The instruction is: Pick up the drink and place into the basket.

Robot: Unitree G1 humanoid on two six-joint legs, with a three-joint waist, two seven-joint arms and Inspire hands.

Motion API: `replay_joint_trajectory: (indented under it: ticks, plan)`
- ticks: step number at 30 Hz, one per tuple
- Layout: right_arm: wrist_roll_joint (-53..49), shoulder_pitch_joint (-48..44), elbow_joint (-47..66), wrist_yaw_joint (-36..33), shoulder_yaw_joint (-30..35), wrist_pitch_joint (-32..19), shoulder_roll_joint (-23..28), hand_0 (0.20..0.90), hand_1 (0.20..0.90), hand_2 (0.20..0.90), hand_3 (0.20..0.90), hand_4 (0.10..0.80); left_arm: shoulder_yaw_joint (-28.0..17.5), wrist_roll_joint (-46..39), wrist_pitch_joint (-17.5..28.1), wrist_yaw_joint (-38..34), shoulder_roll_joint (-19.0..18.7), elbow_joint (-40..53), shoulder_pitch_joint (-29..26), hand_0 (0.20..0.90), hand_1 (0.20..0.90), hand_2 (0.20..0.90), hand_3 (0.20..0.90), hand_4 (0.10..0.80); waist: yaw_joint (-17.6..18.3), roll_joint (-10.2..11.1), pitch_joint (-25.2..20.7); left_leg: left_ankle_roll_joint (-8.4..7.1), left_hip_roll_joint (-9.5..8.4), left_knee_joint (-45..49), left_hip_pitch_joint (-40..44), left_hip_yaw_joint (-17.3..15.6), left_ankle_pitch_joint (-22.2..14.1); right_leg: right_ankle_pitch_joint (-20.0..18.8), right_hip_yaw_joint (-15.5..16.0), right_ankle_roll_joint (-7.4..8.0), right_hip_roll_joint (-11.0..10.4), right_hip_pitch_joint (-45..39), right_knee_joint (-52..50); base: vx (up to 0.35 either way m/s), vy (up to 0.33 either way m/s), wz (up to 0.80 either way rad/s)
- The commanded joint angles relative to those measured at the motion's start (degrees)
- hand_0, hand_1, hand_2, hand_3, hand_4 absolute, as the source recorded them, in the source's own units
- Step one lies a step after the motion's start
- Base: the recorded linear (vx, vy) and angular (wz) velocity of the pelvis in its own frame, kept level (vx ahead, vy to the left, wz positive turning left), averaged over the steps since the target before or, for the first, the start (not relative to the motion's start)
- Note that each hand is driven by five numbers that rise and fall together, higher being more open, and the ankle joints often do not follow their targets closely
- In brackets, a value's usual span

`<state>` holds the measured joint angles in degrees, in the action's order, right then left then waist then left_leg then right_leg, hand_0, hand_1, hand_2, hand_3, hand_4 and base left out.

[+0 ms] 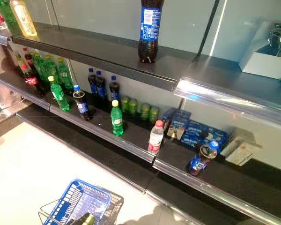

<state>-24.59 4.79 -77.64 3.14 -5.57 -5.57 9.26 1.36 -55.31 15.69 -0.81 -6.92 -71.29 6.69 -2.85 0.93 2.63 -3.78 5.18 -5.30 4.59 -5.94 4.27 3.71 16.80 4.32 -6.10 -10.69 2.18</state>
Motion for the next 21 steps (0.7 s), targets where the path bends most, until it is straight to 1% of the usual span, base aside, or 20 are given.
replay_joint_trajectory:
  ticks: [1, 16, 17, 18, 20, 21]
  plan:
    - [2.58, -2.98, -5.02, -1.35, 0.21, -0.10, 2.09, 0.900, 0.900, 0.900, 0.900, 0.800, 0.45, 3.96, 6.57, 3.02, 0.50, 1.08, -5.79, 0.300, 0.300, 0.300, 0.200, 0.100, -1.08, -1.45, 1.38, -0.85, 2.23, 0.30, 2.22, 0.16, -3.49, -6.32, -0.14, 3.63, -6.22, 2.31, 1.03, 0.000, 0.000, 0.00]
    - [3.64, -3.09, -5.22, -2.74, -0.44, 0.62, 1.88, 0.900, 0.900, 0.900, 0.900, 0.800, 0.53, 3.60, 7.46, 3.59, 0.65, 0.95, -5.80, 0.300, 0.300, 0.300, 0.200, 0.100, -1.37, -1.33, 1.28, -0.80, 2.23, 0.30, 2.33, 0.33, -3.44, -6.21, -0.16, 3.48, -6.05, 2.05, 1.02, 0.000, 0.000, 0.00]
    - [5.48, -3.18, -5.13, -3.60, -0.57, -0.50, 1.94, 0.900, 0.900, 0.900, 0.900, 0.800, 0.52, 3.61, 7.37, 3.49, 0.64, 0.97, -5.79, 0.300, 0.300, 0.300, 0.200, 0.100, -1.45, -1.35, 1.27, -0.78, 2.21, 0.30, 2.32, 0.44, -3.44, -6.21, -0.09, 3.48, -6.04, 2.03, 1.02, 0.000, 0.000, 0.00]
    - [5.48, -3.18, -5.13, -3.60, -0.57, -0.50, 1.94, 0.900, 0.900, 0.900, 0.900, 0.800, 0.52, 3.61, 7.37, 3.49, 0.64, 0.97, -5.79, 0.300, 0.300, 0.300, 0.200, 0.100, -1.45, -1.35, 1.27, -0.78, 2.21, 0.30, 2.32, 0.44, -3.44, -6.21, -0.09, 3.48, -6.04, 2.03, 1.02, 0.000, 0.000, 0.00]
    - [7.82, -3.72, -3.90, -7.68, -1.65, -3.55, 2.12, 0.900, 0.900, 0.900, 0.900, 0.800, 0.36, 3.93, 7.11, 3.09, 0.40, 0.97, -5.93, 0.300, 0.300, 0.300, 0.200, 0.100, -1.84, -1.15, 1.36, -0.79, 2.08, 0.30, 2.18, 0.81, -3.44, -6.15, 0.14, 3.51, -6.10, 2.09, 0.85, 0.000, 0.000, 0.00]
    - [7.84, -3.72, -3.89, -7.69, -1.65, -3.55, 2.11, 0.900, 0.900, 0.900, 0.900, 0.800, 0.36, 3.93, 7.10, 3.09, 0.39, 0.97, -5.93, 0.300, 0.300, 0.300, 0.200, 0.100, -1.84, -1.14, 1.35, -0.79, 2.08, 0.30, 2.18, 0.82, -3.44, -6.15, 0.14, 3.51, -6.10, 2.09, 0.84, 0.000, 0.000, 0.00]
